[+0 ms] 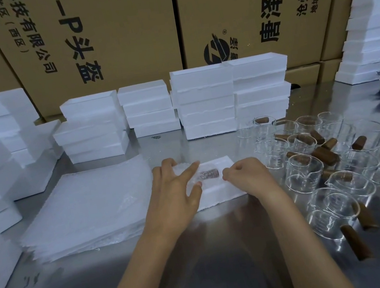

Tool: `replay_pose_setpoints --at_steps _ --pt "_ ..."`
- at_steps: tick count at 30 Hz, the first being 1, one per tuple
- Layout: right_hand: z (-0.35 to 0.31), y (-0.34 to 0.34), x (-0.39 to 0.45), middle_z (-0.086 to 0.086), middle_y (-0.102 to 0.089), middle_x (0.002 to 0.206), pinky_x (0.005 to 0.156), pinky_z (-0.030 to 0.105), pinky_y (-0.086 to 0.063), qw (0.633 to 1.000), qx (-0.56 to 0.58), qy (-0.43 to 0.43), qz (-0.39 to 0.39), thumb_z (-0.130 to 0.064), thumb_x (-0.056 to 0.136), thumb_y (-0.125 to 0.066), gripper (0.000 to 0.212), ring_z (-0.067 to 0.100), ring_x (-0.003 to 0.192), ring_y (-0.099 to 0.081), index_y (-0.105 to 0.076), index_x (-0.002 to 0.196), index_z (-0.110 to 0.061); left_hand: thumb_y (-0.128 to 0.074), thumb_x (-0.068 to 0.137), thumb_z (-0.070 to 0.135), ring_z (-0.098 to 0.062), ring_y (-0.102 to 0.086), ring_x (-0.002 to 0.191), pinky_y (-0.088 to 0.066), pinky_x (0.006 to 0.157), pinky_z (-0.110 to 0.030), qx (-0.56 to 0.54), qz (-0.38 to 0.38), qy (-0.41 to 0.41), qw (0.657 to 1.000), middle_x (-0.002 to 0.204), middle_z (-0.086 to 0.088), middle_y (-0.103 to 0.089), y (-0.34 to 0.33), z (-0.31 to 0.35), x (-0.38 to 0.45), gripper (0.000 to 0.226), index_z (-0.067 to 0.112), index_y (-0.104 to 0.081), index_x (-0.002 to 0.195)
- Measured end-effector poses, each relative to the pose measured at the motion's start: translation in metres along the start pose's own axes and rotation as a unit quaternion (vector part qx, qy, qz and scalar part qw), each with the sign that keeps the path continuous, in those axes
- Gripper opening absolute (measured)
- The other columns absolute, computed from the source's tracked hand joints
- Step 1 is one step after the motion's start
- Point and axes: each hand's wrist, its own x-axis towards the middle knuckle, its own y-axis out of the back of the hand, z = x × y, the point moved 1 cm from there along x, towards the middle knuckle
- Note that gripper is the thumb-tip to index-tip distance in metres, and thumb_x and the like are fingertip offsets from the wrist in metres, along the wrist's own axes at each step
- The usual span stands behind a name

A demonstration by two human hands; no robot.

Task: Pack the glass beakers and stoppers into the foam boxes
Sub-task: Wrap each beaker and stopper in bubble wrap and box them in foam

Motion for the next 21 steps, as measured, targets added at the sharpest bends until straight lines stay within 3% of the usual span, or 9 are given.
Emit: replay_pose_setpoints --at_steps 2,3,6,8,10,13,17,19,21 --pt "-0.002 0.000 -0.002 -0.004 -0.032 0.048 0.053 0.029 -0.028 1.000 -0.011 -0.002 0.003 -0.022 0.081 -0.058 0.036 0.019 0.059 -0.037 -0.041 0.050 -0.017 -0.050 0.098 0.041 -0.020 -0.029 0.125 -0.029 0.106 -0.031 0.046 -0.003 0.004 0.999 0.139 -0.003 -0.036 -0.001 0.002 0.000 0.047 0.038 -0.047 0.144" --pt "-0.002 0.000 -0.002 -0.005 -0.032 0.047 0.053 0.029 -0.029 1.000 -0.013 -0.004 0.003 -0.023 0.081 -0.058 0.035 0.019 0.059 -0.037 -0.042 0.050 -0.017 -0.046 0.098 0.043 -0.021 -0.031 0.124 -0.029 0.104 -0.033 0.075 -0.002 0.008 0.997 0.140 -0.003 -0.037 -0.001 0.002 0.000 0.047 0.039 -0.044 0.146" --pt "-0.003 0.001 -0.003 0.002 -0.046 0.061 0.060 0.029 -0.036 1.000 -0.021 -0.012 -0.001 -0.024 0.082 -0.058 0.028 0.022 0.068 -0.048 -0.070 0.073 -0.001 -0.037 0.100 0.050 -0.021 -0.035 0.124 -0.028 0.098 -0.036 0.131 0.000 0.024 0.991 0.141 -0.002 -0.037 0.000 0.001 0.002 0.049 0.041 -0.039 0.148" --pt "-0.003 0.001 -0.002 0.004 -0.051 0.069 0.062 0.029 -0.038 1.000 -0.028 -0.009 -0.003 -0.023 0.082 -0.056 0.032 0.022 0.069 -0.051 -0.073 0.092 0.002 -0.034 0.100 0.051 -0.021 -0.034 0.125 -0.029 0.099 -0.037 0.137 -0.003 0.034 0.990 0.143 -0.002 -0.036 -0.001 0.000 0.002 0.050 0.041 -0.037 0.149" --pt "-0.002 0.002 -0.003 0.003 -0.050 0.070 0.062 0.029 -0.038 0.999 -0.041 -0.003 -0.001 -0.022 0.081 -0.055 0.033 0.021 0.067 -0.049 -0.073 0.095 0.001 -0.032 0.101 0.051 -0.021 -0.033 0.127 -0.030 0.102 -0.036 0.139 -0.007 0.039 0.989 0.146 -0.003 -0.034 -0.003 0.001 0.002 0.050 0.040 -0.035 0.149" --pt "-0.003 0.001 -0.004 0.003 -0.048 0.067 0.061 0.029 -0.035 0.999 -0.054 -0.005 0.007 -0.021 0.081 -0.054 0.031 0.021 0.064 -0.046 -0.073 0.092 0.001 -0.033 0.101 0.050 -0.022 -0.031 0.129 -0.030 0.104 -0.036 0.117 -0.014 0.041 0.992 0.148 -0.003 -0.031 -0.006 0.000 0.002 0.050 0.039 -0.034 0.150" --pt "-0.007 0.000 -0.008 -0.003 -0.038 0.046 0.056 0.029 -0.032 0.998 -0.068 -0.005 0.016 -0.020 0.082 -0.053 0.024 0.025 0.069 -0.043 -0.062 0.062 -0.010 -0.035 0.101 0.047 -0.021 -0.027 0.133 -0.025 0.105 -0.036 0.077 -0.024 0.033 0.996 0.151 -0.003 -0.027 -0.009 -0.005 0.002 0.050 0.038 -0.033 0.150" --pt "-0.007 -0.001 -0.008 0.006 -0.051 0.056 0.058 0.029 -0.034 0.997 -0.071 0.000 0.020 -0.020 0.082 -0.053 0.027 0.026 0.069 -0.049 -0.071 0.073 -0.002 -0.034 0.101 0.046 -0.021 -0.024 0.135 -0.024 0.106 -0.035 0.064 -0.026 0.026 0.997 0.153 -0.002 -0.025 -0.010 -0.008 0.002 0.050 0.038 -0.032 0.151" --pt "-0.006 -0.001 -0.008 0.021 -0.064 0.079 0.060 0.030 -0.035 0.997 -0.069 0.001 0.025 -0.020 0.082 -0.052 0.030 0.022 0.064 -0.047 -0.073 0.090 0.001 -0.035 0.101 0.046 -0.021 -0.022 0.138 -0.022 0.109 -0.035 0.047 -0.025 0.024 0.998 0.155 -0.002 -0.024 -0.010 -0.009 0.001 0.051 0.039 -0.029 0.152"
